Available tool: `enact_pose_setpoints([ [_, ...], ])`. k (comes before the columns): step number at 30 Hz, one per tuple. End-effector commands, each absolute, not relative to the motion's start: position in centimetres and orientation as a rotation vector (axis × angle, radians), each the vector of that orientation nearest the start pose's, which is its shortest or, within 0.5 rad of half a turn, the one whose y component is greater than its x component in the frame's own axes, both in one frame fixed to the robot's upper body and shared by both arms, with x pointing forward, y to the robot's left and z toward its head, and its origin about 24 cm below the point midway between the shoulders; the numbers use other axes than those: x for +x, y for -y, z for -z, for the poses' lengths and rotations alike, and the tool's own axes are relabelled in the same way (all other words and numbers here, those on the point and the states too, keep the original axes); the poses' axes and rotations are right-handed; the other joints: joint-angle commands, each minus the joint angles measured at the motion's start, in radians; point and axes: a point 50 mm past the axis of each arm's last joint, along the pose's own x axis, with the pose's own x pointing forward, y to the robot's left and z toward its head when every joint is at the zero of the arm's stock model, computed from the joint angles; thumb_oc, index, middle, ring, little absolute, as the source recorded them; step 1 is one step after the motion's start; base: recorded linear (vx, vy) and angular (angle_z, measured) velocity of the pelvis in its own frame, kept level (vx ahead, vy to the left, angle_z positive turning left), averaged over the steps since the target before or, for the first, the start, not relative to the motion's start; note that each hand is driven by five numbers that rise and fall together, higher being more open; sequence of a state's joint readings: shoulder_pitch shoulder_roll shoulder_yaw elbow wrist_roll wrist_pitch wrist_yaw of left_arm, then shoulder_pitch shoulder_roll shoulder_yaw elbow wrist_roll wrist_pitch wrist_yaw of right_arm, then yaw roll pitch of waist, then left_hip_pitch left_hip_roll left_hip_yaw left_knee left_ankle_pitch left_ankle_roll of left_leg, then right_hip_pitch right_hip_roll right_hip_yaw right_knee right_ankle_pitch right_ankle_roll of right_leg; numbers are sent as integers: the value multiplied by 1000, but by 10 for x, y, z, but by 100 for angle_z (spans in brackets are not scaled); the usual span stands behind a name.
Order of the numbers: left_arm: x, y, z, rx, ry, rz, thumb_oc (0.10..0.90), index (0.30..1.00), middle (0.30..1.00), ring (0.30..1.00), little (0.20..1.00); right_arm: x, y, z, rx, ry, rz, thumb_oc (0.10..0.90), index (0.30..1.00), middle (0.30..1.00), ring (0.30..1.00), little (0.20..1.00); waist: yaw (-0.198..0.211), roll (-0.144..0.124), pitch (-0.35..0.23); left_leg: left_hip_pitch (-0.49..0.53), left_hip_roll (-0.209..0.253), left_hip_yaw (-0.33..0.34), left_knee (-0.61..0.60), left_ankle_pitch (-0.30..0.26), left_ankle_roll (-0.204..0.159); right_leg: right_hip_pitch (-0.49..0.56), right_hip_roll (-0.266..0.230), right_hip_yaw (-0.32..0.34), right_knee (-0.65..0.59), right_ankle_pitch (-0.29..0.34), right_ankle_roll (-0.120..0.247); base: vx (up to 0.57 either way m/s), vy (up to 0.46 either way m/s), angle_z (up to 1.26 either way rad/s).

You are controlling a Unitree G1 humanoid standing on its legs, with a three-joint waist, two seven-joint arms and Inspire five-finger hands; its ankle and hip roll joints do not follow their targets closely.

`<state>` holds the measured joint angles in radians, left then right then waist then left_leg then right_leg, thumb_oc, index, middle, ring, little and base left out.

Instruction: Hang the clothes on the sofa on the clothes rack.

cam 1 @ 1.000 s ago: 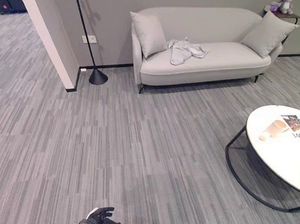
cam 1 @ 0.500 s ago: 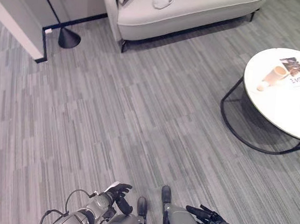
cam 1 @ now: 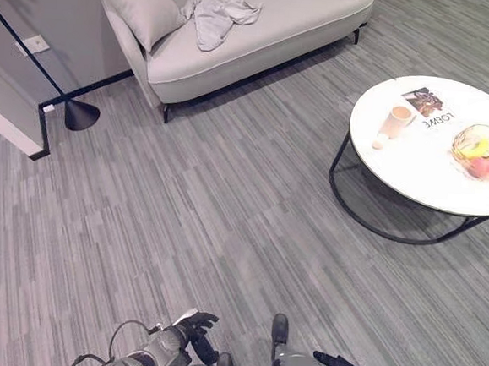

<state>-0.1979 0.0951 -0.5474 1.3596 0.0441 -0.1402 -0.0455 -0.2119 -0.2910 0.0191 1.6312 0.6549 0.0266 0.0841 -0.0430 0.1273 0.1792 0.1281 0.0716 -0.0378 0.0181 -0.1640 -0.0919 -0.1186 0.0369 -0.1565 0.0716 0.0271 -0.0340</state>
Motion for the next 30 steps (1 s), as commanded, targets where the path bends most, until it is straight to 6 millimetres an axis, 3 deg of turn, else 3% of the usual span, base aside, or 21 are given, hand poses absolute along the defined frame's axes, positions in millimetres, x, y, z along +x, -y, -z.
enact_pose_setpoints([
  [1, 111, -161, 168, 471, -1146, 432, 800, 900, 900, 900, 900, 42, 254, 165, 392, -1370, 612, 800, 900, 900, 900, 900, 73, -6, -114, 106, -19, 17, 3, 78, 104, -73, -11, 100, -47, 6, 83, 501, -320, 44],
  [2, 109, -164, 168, 424, -1165, 378, 800, 900, 900, 900, 900, 50, 256, 164, 270, -1370, 526, 800, 900, 900, 900, 900, 89, -23, -119, 47, 1, 23, 164, 200, 83, -9, -1, 81, -62, -18, 54, 491, -331, 41],
  [4, 116, -168, 166, 394, -1138, 323, 800, 900, 900, 900, 900, 56, 252, 164, 140, -1380, 396, 800, 900, 900, 900, 900, 106, -51, -107, -48, 17, 13, 382, 273, 85, 67, 3, 49, -94, -37, 16, 477, -337, 46],
  [6, 120, -171, 164, 385, -1122, 300, 800, 900, 900, 900, 900, 61, 252, 164, 108, -1377, 361, 800, 900, 900, 900, 900, 125, -66, -102, -79, 29, 30, 440, 280, 98, 102, 0, 33, -114, -45, 4, 243, -185, 29],
  [7, 126, -173, 162, 376, -1098, 275, 800, 900, 900, 900, 900, 63, 252, 163, 75, -1376, 338, 800, 900, 900, 900, 900, 138, -76, -88, -129, 27, 33, 511, 250, 114, 129, -5, 23, -128, -52, -3, 333, -208, 32],
  [8, 131, -177, 160, 342, -1076, 221, 800, 900, 900, 900, 900, 68, 257, 162, 17, -1374, 312, 800, 900, 900, 900, 900, 161, -90, -75, -188, -14, 25, 535, 187, 126, 157, -20, 15, -143, -56, 2, 358, -106, 32],
  [10, 128, -184, 160, 276, -1087, 148, 800, 900, 900, 900, 900, 82, 258, 159, -77, -1340, 229, 800, 900, 900, 900, 900, 192, -97, -72, -243, -102, -4, 428, 97, 128, 198, -48, -5, -158, -75, 21, 295, -16, 38],
  [12, 120, -189, 162, 245, -1115, 103, 800, 900, 900, 900, 900, 86, 257, 158, -80, -1325, 211, 800, 900, 900, 900, 900, 192, -105, -75, -261, -131, -1, 350, 76, 128, 209, -58, -25, -159, -85, 30, 256, -5, 55],
  [13, 99, -199, 167, 192, -1195, 27, 800, 900, 900, 900, 900, 94, 251, 159, -70, -1299, 172, 800, 900, 900, 900, 900, 200, -102, -92, -257, -176, -10, 126, 115, 124, 239, -50, -45, -159, -107, 36, 449, 14, 70],
  [14, 87, -206, 169, 158, -1237, -26, 800, 900, 900, 900, 900, 97, 244, 159, -66, -1290, 142, 800, 900, 900, 900, 900, 208, -93, -102, -261, -201, -43, 6, 188, 118, 253, -32, -46, -152, -120, 31, 347, 24, 65],
  [16, 77, -211, 170, 129, -1267, -69, 800, 900, 900, 900, 900, 99, 238, 161, -64, -1282, 112, 800, 900, 900, 900, 900, 216, -85, -108, -255, -215, -86, -90, 226, 112, 265, -18, -40, -136, -143, 26, 272, 23, 48],
  [18, 47, -220, 173, 83, -1356, -142, 800, 900, 900, 900, 900, 108, 215, 163, -45, -1254, 31, 800, 900, 900, 900, 900, 225, -91, -113, -340, -257, -171, -105, 216, 96, 312, -6, -21, -63, -220, 15, 710, 105, 1],
  [20, 15, -223, 174, 34, -1439, -200, 800, 900, 900, 900, 900, 105, 195, 167, -40, -1254, -63, 800, 900, 900, 900, 900, 259, -109, -132, -311, -263, -201, -105, 257, 120, 346, -26, 7, -5, -252, 29, 832, 158, -35],
  [22, 7, -223, 175, 38, -1465, -201, 800, 900, 900, 900, 900, 100, 190, 168, -45, -1266, -91, 800, 900, 900, 900, 900, 268, -125, -140, -291, -266, -206, -105, 279, 139, 360, -40, 3, 18, -259, 37, 466, 94, -55],
  [24, -5, -222, 174, 55, -1510, -185, 800, 900, 900, 900, 900, 85, 184, 173, 7, -1299, -73, 800, 900, 900, 900, 900, 276, -164, -170, -247, -296, -206, -93, 273, 169, 348, -100, -9, 128, -168, 85, 594, 224, 0],
  [25, -9, -221, 174, 56, -1529, -170, 800, 900, 900, 900, 900, 76, 183, 174, 45, -1320, -52, 800, 900, 900, 900, 900, 272, -174, -183, -213, -307, -196, -105, 260, 187, 292, -147, -14, 274, -53, 115, 567, 310, 28],
  [26, -7, -222, 174, 71, -1522, -152, 800, 900, 900, 900, 900, 74, 183, 174, 74, -1325, -31, 800, 900, 900, 900, 900, 264, -174, -182, -187, -319, -197, -105, 246, 204, 233, -192, -27, 427, 10, 126, 697, 446, 15],
  [27, 3, -224, 174, 126, -1495, -112, 800, 900, 900, 900, 900, 74, 185, 174, 107, -1314, 12, 800, 900, 900, 900, 900, 240, -169, -168, -119, -349, -209, -105, 210, 240, 172, -294, -76, 652, 105, 122, 712, 434, 4],
  [28, 14, -228, 173, 177, -1465, -82, 800, 900, 900, 900, 900, 78, 185, 174, 111, -1295, 24, 800, 900, 900, 900, 900, 229, -156, -157, -75, -347, -206, -105, 180, 250, 161, -323, -77, 713, 123, 121, 770, 412, 23],
  [29, 40, -230, 172, 237, -1397, -37, 800, 900, 900, 900, 900, 82, 188, 173, 96, -1280, 44, 800, 900, 900, 900, 900, 196, -128, -144, -42, -320, -204, -105, 154, 251, 86, -332, -95, 769, 11, 82, 431, 183, 27],
  [30, 40, -230, 172, 237, -1396, -37, 800, 900, 900, 900, 900, 82, 188, 173, 96, -1280, 45, 800, 900, 900, 900, 900, 197, -128, -144, -42, -319, -203, -105, 153, 250, 86, -332, -94, 769, 9, 80, 288, 39, 16],
])
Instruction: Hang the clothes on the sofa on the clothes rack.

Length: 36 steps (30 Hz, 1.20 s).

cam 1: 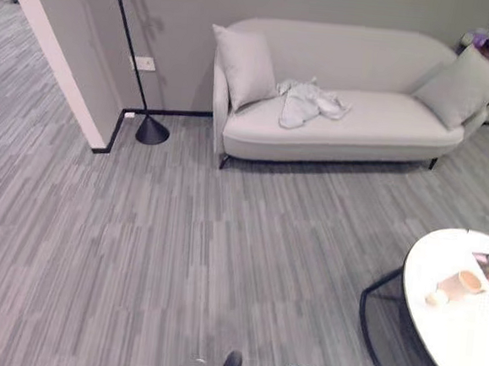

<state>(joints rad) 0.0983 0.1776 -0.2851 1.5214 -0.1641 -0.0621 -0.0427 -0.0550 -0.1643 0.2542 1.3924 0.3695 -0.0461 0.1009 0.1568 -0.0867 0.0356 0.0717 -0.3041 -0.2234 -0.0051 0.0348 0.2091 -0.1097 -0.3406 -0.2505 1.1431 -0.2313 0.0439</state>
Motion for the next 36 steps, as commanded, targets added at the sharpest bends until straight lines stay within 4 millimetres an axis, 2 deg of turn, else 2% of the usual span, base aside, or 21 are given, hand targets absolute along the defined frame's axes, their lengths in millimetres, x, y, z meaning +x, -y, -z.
enact_pose_setpoints([
  [1, 52, -232, 170, 268, -1362, -27, 800, 900, 900, 900, 900, 81, 188, 173, 95, -1285, 52, 800, 900, 900, 900, 900, -20, 95, 7, 29, 78, -15, -82, -54, -62, 36, 89, 12, -323, 203, -18, 94, -38, -3],
  [2, 52, -232, 170, 268, -1362, -27, 800, 900, 900, 900, 900, 81, 188, 173, 95, -1285, 52, 800, 900, 900, 900, 900, -19, 95, 7, 29, 78, -14, -82, -55, -62, 36, 90, 12, -324, 203, -19, 253, -124, 9],
  [4, 85, -235, 164, 304, -1258, -18, 800, 900, 900, 900, 900, 76, 190, 174, 154, -1302, 109, 800, 900, 900, 900, 900, -57, 115, 14, 53, 125, -27, -82, -67, -92, -16, 207, 28, -515, 119, -26, 375, -180, 55],
  [5, 106, -235, 159, 313, -1186, -25, 800, 900, 900, 900, 900, 75, 192, 174, 197, -1310, 147, 800, 900, 900, 900, 900, -61, 135, 16, 70, 162, -14, -82, -86, -120, -29, 281, 37, -788, 130, -7, 319, -138, 71],
  [6, 106, -235, 159, 313, -1186, -25, 800, 900, 900, 900, 900, 75, 192, 174, 197, -1310, 148, 800, 900, 900, 900, 900, -61, 137, 15, 70, 164, -14, -82, -86, -120, -26, 284, 36, -796, 135, -7, 329, -157, 51],
  [8, 127, -229, 154, 303, -1111, -30, 800, 900, 900, 900, 900, 72, 194, 174, 259, -1320, 222, 800, 900, 900, 900, 900, -66, 132, 28, 117, 183, -4, -82, -135, -147, -34, 348, 157, -1136, 251, 41, 438, -169, -15],
  [10, 125, -224, 156, 286, -1123, -28, 800, 900, 900, 900, 900, 75, 194, 174, 286, -1308, 258, 800, 900, 900, 900, 900, -61, 130, 29, 136, 194, 8, -82, -151, -155, -50, 344, 190, -1230, 297, 60, 546, -174, -21],
  [15, 94, -215, 166, 270, -1223, 14, 800, 900, 900, 900, 900, 76, 186, 174, 219, -1309, 170, 800, 900, 900, 900, 900, -52, 130, 8, 210, 241, -2, -68, -181, -173, -37, 337, 214, -1230, 323, 52, 544, -189, -16],
  [18, 58, -222, 171, 223, -1329, -65, 800, 900, 900, 900, 900, 107, 173, 167, -95, -1202, -133, 800, 900, 900, 900, 900, -42, 135, -7, 184, 302, 10, 98, -120, -211, -4, 360, 177, -1141, 279, 12, 906, -427, 49],
  [20, 56, -224, 171, 199, -1332, -109, 800, 900, 900, 900, 900, 122, 165, 162, -182, -1134, -227, 800, 900, 900, 900, 900, -40, 133, -1, 142, 306, 15, 208, -62, -228, 20, 362, 170, -1137, 265, 2, 456, -254, 12],
  [21, 57, -228, 170, 182, -1315, -155, 800, 900, 900, 900, 900, 143, 157, 152, -321, -1014, -349, 800, 900, 900, 900, 900, -28, 120, 25, 29, 301, 27, 461, 31, -240, 76, 368, 162, -1163, 249, -25, 250, -158, 19],
  [22, 56, -228, 170, 182, -1315, -155, 800, 900, 900, 900, 900, 142, 157, 152, -322, -1014, -349, 800, 900, 900, 900, 900, -29, 122, 24, 33, 304, 26, 456, 30, -240, 76, 370, 161, -1161, 246, -25, 427, -342, 33],
  [23, 72, -231, 167, 198, -1245, -173, 800, 900, 900, 900, 900, 157, 158, 144, -394, -947, -371, 800, 900, 900, 900, 900, -11, 102, 60, -99, 333, 74, 651, 83, -213, 123, 372, 154, -1185, 233, -56, 184, -181, 5],
  [25, 83, -230, 165, 211, -1204, -169, 800, 900, 900, 900, 900, 161, 163, 143, -444, -938, -370, 800, 900, 900, 900, 900, -2, 88, 74, -139, 364, 128, 685, 48, -184, 145, 369, 150, -1200, 226, -67, 308, -227, 3],
  [27, 111, -220, 158, 234, -1085, -135, 800, 900, 900, 900, 900, 161, 174, 146, -544, -982, -358, 800, 900, 900, 900, 900, 18, 67, 99, -210, 325, 185, 579, -80, -167, 203, 331, 123, -1230, 203, -59, 407, -127, 13],
  [29, 114, -218, 158, 229, -1071, -135, 800, 900, 900, 900, 900, 159, 174, 148, -532, -998, -363, 800, 900, 900, 900, 900, 17, 68, 97, -213, 279, 180, 489, -107, -165, 211, 319, 113, -1230, 192, -49, 320, 90, 41],
  [30, 113, -215, 159, 200, -1082, -137, 800, 900, 900, 900, 900, 149, 180, 153, -464, -1066, -328, 800, 900, 900, 900, 900, 18, 82, 71, -206, 190, 147, 191, -92, -174, 235, 319, 90, -1230, 168, -29, 406, 128, 42],
  [31, 113, -215, 159, 200, -1082, -138, 800, 900, 900, 900, 900, 149, 180, 153, -464, -1066, -328, 800, 900, 900, 900, 900, 16, 81, 71, -205, 188, 145, 186, -89, -174, 235, 318, 89, -1230, 168, -29, 407, 112, 68],
  [33, 92, -214, 166, 194, -1174, -112, 800, 900, 900, 900, 900, 129, 180, 161, -360, -1155, -291, 800, 900, 900, 900, 900, 9, 111, 42, -213, 152, 126, -82, 29, -193, 278, 357, 65, -1226, 126, -40, 391, 77, 51],
  [34, 92, -214, 166, 194, -1174, -112, 800, 900, 900, 900, 900, 129, 180, 161, -360, -1155, -291, 800, 900, 900, 900, 900, 10, 111, 43, -211, 152, 127, -82, 28, -193, 280, 357, 66, -1226, 125, -40, 685, 139, 16],
  [36, 51, -220, 172, 153, -1335, -138, 800, 900, 900, 900, 900, 118, 177, 165, -314, -1198, -286, 800, 900, 900, 900, 900, 37, 113, 5, -177, 124, 46, -82, 31, -156, 318, 349, 81, -1100, 35, -35, 622, 120, 17],
])
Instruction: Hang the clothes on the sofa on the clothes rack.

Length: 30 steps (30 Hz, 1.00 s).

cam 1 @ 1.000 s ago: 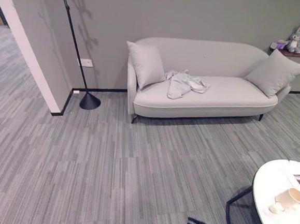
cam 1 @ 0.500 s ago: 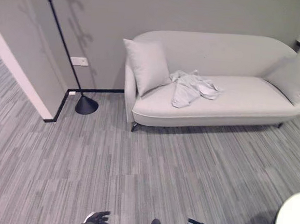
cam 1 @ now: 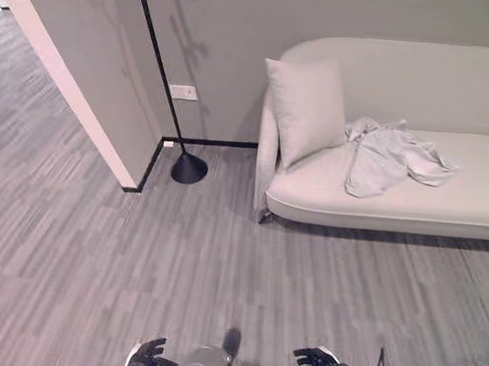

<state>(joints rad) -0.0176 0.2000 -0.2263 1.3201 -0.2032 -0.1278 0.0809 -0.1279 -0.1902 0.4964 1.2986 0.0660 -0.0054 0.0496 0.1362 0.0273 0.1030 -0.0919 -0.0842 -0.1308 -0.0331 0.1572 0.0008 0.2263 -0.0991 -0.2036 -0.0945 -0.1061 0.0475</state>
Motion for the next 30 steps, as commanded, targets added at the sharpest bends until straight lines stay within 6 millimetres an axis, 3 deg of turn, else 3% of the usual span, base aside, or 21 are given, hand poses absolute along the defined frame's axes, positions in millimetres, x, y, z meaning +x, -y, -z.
enact_pose_setpoints([
  [1, 51, -220, 172, 153, -1335, -138, 800, 900, 900, 900, 900, 118, 177, 165, -314, -1198, -286, 800, 900, 900, 900, 900, 56, -1, -64, -15, -96, -48, -54, -91, 52, -19, 108, 32, 138, -90, -39, 645, 170, 12],
  [2, 35, -225, 173, 137, -1391, -161, 800, 900, 900, 900, 900, 109, 178, 167, -283, -1226, -271, 800, 900, 900, 900, 900, 69, -34, -78, 8, -141, -60, 7, -124, 99, -46, 40, 5, 348, -58, -2, 420, 134, 9],
  [3, 35, -225, 173, 136, -1391, -161, 800, 900, 900, 900, 900, 109, 178, 167, -283, -1226, -271, 800, 900, 900, 900, 900, 67, -34, -79, 6, -141, -62, 7, -123, 98, -47, 40, 4, 348, -58, -2, 570, 214, 4],
  [5, 32, -227, 173, 126, -1410, -155, 800, 900, 900, 900, 900, 107, 176, 168, -258, -1229, -268, 800, 900, 900, 900, 900, 70, -44, -70, 80, -174, -68, 15, -155, 144, -175, -74, -4, 708, 121, 37, 389, 275, 20],
  [6, 41, -228, 172, 154, -1379, -130, 800, 900, 900, 900, 900, 109, 174, 167, -263, -1211, -278, 800, 900, 900, 900, 900, 52, -28, -56, 138, -188, -79, 13, -172, 175, -280, -157, -15, 949, 178, 11, 460, 320, 37],
  [7, 48, -228, 171, 184, -1361, -106, 800, 900, 900, 900, 900, 113, 176, 166, -283, -1197, -278, 800, 900, 900, 900, 900, 39, -15, -51, 167, -177, -94, 1, -175, 174, -327, -159, -14, 1009, 130, -19, 446, 190, 57],
  [8, 57, -228, 170, 215, -1333, -85, 800, 900, 900, 900, 900, 115, 178, 165, -299, -1184, -279, 800, 900, 900, 900, 900, 27, -9, -48, 195, -162, -115, -10, -178, 168, -364, -118, 1, 1010, 78, -35, 198, 8, 60],
  [9, 57, -228, 170, 215, -1333, -85, 800, 900, 900, 900, 900, 115, 178, 165, -299, -1184, -279, 800, 900, 900, 900, 900, 26, -12, -49, 193, -164, -116, -11, -177, 167, -366, -121, 0, 1013, 75, -36, 187, -120, 70],
  [10, 77, -229, 166, 251, -1262, -65, 800, 900, 900, 900, 900, 121, 176, 163, -307, -1157, -277, 800, 900, 900, 900, 900, 15, -2, -38, 216, -138, -143, -9, -180, 148, -412, -22, 11, 896, 25, -33, 84, -97, 52],
  [11, 77, -229, 166, 251, -1262, -65, 800, 900, 900, 900, 900, 122, 176, 163, -307, -1157, -277, 800, 900, 900, 900, 900, 15, -2, -39, 215, -138, -144, -9, -179, 147, -413, -22, 9, 895, 26, -34, 185, -157, 38],
  [14, 104, -235, 159, 245, -1155, -113, 800, 900, 900, 900, 900, 134, 174, 159, -284, -1120, -255, 800, 900, 900, 900, 900, 22, 18, -32, 221, -85, -141, 1, -197, 105, -351, 37, -27, 467, 17, -13, 172, -162, 26],
  [15, 117, -237, 154, 224, -1102, -158, 800, 900, 900, 900, 900, 138, 175, 158, -271, -1118, -230, 800, 900, 900, 900, 900, 28, 23, -36, 227, -65, -140, -8, -208, 97, -340, 48, 36, 290, 51, 5, 205, -187, -9],
  [16, 117, -237, 154, 228, -1101, -161, 800, 900, 900, 900, 900, 137, 176, 158, -260, -1124, -219, 800, 900, 900, 900, 900, 31, 27, -35, 228, -58, -135, 1, -218, 97, -337, 42, 66, 247, 76, 11, 184, -136, -17],
  [19, 106, -239, 157, 231, -1136, -167, 800, 900, 900, 900, 900, 135, 181, 159, -204, -1139, -156, 800, 900, 900, 900, 900, 41, 42, -33, 236, -43, -127, 25, -243, 102, -330, -4, 93, 182, 133, 17, 213, -103, -26],
  [21, 72, -242, 164, 223, -1258, -181, 800, 900, 900, 900, 900, 122, 192, 162, -191, -1178, -105, 800, 900, 900, 900, 900, 49, 47, -43, 257, -29, -153, 36, -266, 108, -305, -99, 131, 114, 247, 25, 353, -183, -29],
  [22, 72, -243, 164, 223, -1258, -181, 800, 900, 900, 900, 900, 122, 192, 162, -191, -1178, -105, 800, 900, 900, 900, 900, 49, 46, -44, 255, -30, -152, 37, -266, 109, -305, -100, 131, 110, 250, 26, 338, -252, -16],
  [24, 41, -250, 166, 183, -1364, -248, 800, 900, 900, 900, 900, 104, 198, 166, -182, -1239, -76, 800, 900, 900, 900, 900, 42, 22, -65, 280, -6, -194, 20, -277, 91, -283, -135, 231, 116, 334, 32, 433, -438, 9],
  [27, 31, -260, 164, 125, -1375, -345, 800, 900, 900, 900, 900, 98, 198, 168, -163, -1257, -65, 800, 900, 900, 900, 900, 55, -12, -81, 289, 25, -212, -7, -274, 61, -260, -132, 225, 108, 306, 49, 334, -524, 60],
  [28, 33, -263, 163, 127, -1360, -362, 800, 900, 900, 900, 900, 102, 195, 167, -171, -1244, -82, 800, 900, 900, 900, 900, 66, -34, -87, 288, 75, -211, -21, -277, 32, -244, -114, 166, 108, 220, 56, 207, -449, 18],
  [29, 33, -263, 163, 127, -1360, -362, 800, 900, 900, 900, 900, 102, 195, 167, -171, -1244, -82, 800, 900, 900, 900, 900, 66, -34, -87, 289, 75, -212, -21, -277, 32, -244, -114, 165, 108, 219, 56, 337, -893, 22],
  [30, 41, -261, 163, 138, -1327, -356, 800, 900, 900, 900, 900, 109, 194, 166, -207, -1220, -113, 800, 900, 900, 900, 900, 60, -41, -84, 267, 138, -211, -18, -256, 0, -244, -74, 139, 127, 134, 33, 132, -448, 52],
])
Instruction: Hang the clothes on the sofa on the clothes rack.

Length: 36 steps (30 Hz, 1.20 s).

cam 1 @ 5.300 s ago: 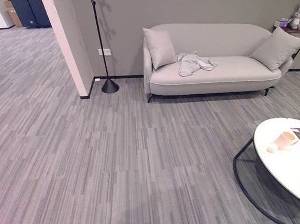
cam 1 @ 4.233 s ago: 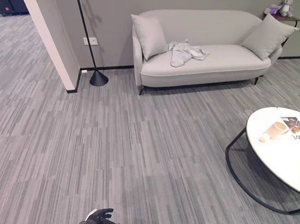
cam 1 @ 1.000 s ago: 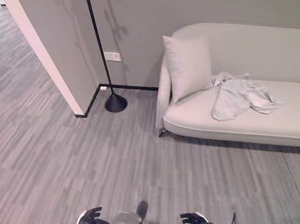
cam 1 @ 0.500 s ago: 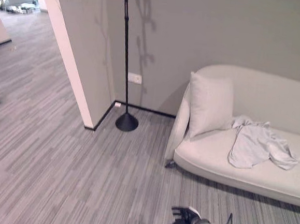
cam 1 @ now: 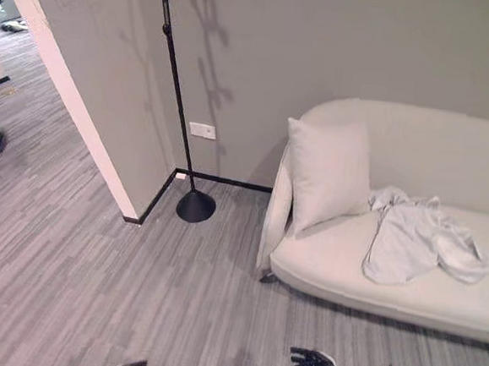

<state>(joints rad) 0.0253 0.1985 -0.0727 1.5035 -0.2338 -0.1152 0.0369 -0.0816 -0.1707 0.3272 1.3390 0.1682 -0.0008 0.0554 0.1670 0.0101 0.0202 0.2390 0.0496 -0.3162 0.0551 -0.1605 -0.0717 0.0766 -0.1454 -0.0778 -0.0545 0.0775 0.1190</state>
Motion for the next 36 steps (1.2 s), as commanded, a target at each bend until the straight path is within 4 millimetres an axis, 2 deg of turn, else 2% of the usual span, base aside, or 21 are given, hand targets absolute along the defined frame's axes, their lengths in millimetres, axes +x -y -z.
enact_pose_setpoints([
  [1, 41, -261, 163, 138, -1327, -356, 800, 900, 900, 900, 900, 109, 194, 166, -207, -1220, -113, 800, 900, 900, 900, 900, 27, -23, -2, -65, 6, -28, -107, 62, 71, -96, -27, 11, 90, -52, -39, 206, -691, 56],
  [3, 53, -257, 163, 157, -1289, -338, 800, 900, 900, 900, 900, 111, 200, 164, -233, -1209, -100, 800, 900, 900, 900, 900, 13, -23, 4, -92, 43, -39, -102, 124, 41, -93, 7, -23, 101, -78, -57, 143, -547, 52],
  [5, 79, -253, 160, 182, -1202, -308, 800, 900, 900, 900, 900, 115, 211, 161, -239, -1195, -55, 800, 900, 900, 900, 900, -7, -28, 20, -150, 60, -25, -69, 215, 22, -72, 28, -80, 97, -118, -74, 160, -635, 43],
  [7, 82, -251, 160, 198, -1197, -289, 800, 900, 900, 900, 900, 113, 213, 161, -227, -1198, -39, 800, 900, 900, 900, 900, -21, -32, 26, -164, 62, 10, -54, 221, 31, -58, 26, -97, 92, -127, -80, 69, -271, 40],
  [9, 95, -250, 157, 241, -1162, -248, 800, 900, 900, 900, 900, 114, 221, 160, -207, -1193, 2, 800, 900, 900, 900, 900, -42, -38, 48, -217, 60, 125, 27, 209, 54, -26, 18, -131, 73, -140, -98, 57, -263, 45],
  [10, 106, -248, 155, 256, -1133, -226, 800, 900, 900, 900, 900, 106, 233, 160, -169, -1222, 91, 800, 900, 900, 900, 900, -56, -29, 55, -244, 42, 236, 79, 153, 66, 4, 19, -163, 31, -145, -103, 128, -232, 50],
  [13, 99, -234, 161, 218, -1178, -167, 800, 900, 900, 900, 900, 95, 234, 163, -140, -1274, 116, 800, 900, 900, 900, 900, -63, -2, 44, -309, -89, 187, 95, 59, 84, 34, 14, -187, -33, -127, -87, 167, -12, 62],
  [15, 87, -220, 167, 266, -1239, -46, 800, 900, 900, 900, 900, 93, 227, 165, -175, -1288, 61, 800, 900, 900, 900, 900, -61, 17, 39, -346, -179, 126, 76, 65, 94, 22, 27, -174, -33, -125, -80, 138, 87, 35],
  [17, 87, -209, 169, 323, -1246, 58, 800, 900, 900, 900, 900, 94, 223, 165, -230, -1292, -11, 800, 900, 900, 900, 900, -62, 31, 41, -357, -209, 102, 67, 64, 103, 5, 43, -148, -28, -121, -78, 166, 132, 6],
  [18, 85, -200, 171, 320, -1252, 103, 800, 900, 900, 900, 900, 100, 219, 165, -318, -1281, -74, 800, 900, 900, 900, 900, -57, 54, 46, -365, -226, 93, 69, 60, 136, -15, 62, -110, 9, -152, -80, 318, 224, -21],
  [19, 80, -199, 172, 311, -1271, 105, 800, 900, 900, 900, 900, 97, 219, 165, -320, -1292, -73, 800, 900, 900, 900, 900, -61, 60, 44, -346, -227, 90, 60, 58, 156, -22, 62, -97, 56, -170, -87, 367, 222, -70],
  [20, 75, -199, 173, 309, -1293, 108, 800, 900, 900, 900, 900, 91, 218, 167, -292, -1313, -61, 800, 900, 900, 900, 900, -68, 58, 47, -331, -223, 92, 52, 55, 171, -45, 58, -92, 149, -183, -90, 237, 124, -86],
  [21, 75, -199, 173, 309, -1293, 108, 800, 900, 900, 900, 900, 91, 218, 167, -292, -1313, -61, 800, 900, 900, 900, 900, -67, 58, 47, -331, -223, 93, 52, 56, 172, -49, 56, -91, 157, -187, -89, 213, 117, -92],
  [22, 73, -201, 173, 304, -1309, 102, 800, 900, 900, 900, 900, 89, 217, 168, -262, -1319, -57, 800, 900, 900, 900, 900, -76, 54, 56, -309, -213, 108, 35, 56, 180, -100, 46, -82, 287, -187, -81, 176, 111, -50],
  [25, 78, -208, 171, 298, -1294, 72, 800, 900, 900, 900, 900, 92, 219, 166, -314, -1307, -93, 800, 900, 900, 900, 900, -75, 49, 92, -230, -199, 127, -23, 55, 207, -239, -11, -101, 602, -128, -51, 235, 105, -55],
  [26, 86, -215, 168, 300, -1274, 46, 800, 900, 900, 900, 900, 86, 220, 168, -322, -1327, -92, 800, 900, 900, 900, 900, -60, 44, 96, -186, -185, 121, -51, 52, 208, -250, -45, -159, 603, -138, -52, 209, -2, -60],
  [30, 92, -217, 166, 319, -1250, 46, 800, 900, 900, 900, 900, 83, 219, 169, -318, -1347, -99, 800, 900, 900, 900, 900, -44, 50, 99, -163, -149, 123, -61, 43, 196, -221, -53, -198, 470, -163, -64, 128, -132, -5],
  [31, 93, -217, 166, 326, -1243, 45, 800, 900, 900, 900, 900, 80, 219, 169, -309, -1364, -100, 800, 900, 900, 900, 900, -31, 56, 96, -159, -115, 123, -69, 38, 185, -191, -60, -177, 288, -123, -61, 186, -356, 3],
  [32, 90, -222, 166, 307, -1248, 2, 800, 900, 900, 900, 900, 76, 221, 169, -280, -1382, -84, 800, 900, 900, 900, 900, -18, 54, 91, -153, -90, 103, -78, 36, 175, -170, -89, -110, 121, -24, -44, 233, -437, -2],
  [34, 87, -229, 165, 289, -1248, -61, 800, 900, 900, 900, 900, 66, 224, 170, -217, -1413, -22, 800, 900, 900, 900, 900, -11, 45, 83, -138, -68, 76, -97, 41, 162, -158, -123, -29, 39, 73, -34, 150, -342, -2],
  [36, 86, -234, 164, 278, -1248, -93, 800, 900, 900, 900, 900, 59, 225, 171, -180, -1432, 11, 800, 900, 900, 900, 900, -12, 33, 74, -135, -55, 62, -105, 53, 148, -156, -140, 8, 33, 122, -30, 141, -507, 4],
])
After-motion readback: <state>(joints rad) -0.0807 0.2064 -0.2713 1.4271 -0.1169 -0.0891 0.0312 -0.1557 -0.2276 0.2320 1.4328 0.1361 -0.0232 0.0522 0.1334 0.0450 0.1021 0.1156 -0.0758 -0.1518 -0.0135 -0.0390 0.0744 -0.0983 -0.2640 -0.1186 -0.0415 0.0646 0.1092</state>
